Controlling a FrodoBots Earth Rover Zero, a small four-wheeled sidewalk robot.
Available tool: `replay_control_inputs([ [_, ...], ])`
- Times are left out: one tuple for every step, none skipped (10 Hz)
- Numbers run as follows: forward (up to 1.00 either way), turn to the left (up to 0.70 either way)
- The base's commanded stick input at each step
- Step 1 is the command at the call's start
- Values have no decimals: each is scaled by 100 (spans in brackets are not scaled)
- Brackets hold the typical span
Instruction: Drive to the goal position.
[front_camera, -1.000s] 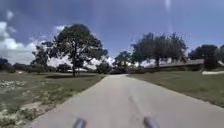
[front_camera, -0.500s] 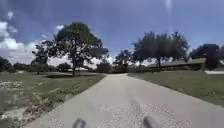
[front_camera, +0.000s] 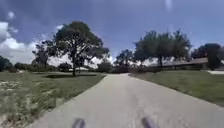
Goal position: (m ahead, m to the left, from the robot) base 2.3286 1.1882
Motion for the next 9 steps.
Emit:
replay_control_inputs([
  [70, 0],
  [70, 0],
  [70, 0],
  [70, 0],
  [70, 0],
  [70, 0],
  [70, 0],
  [70, -31],
  [70, -15],
])
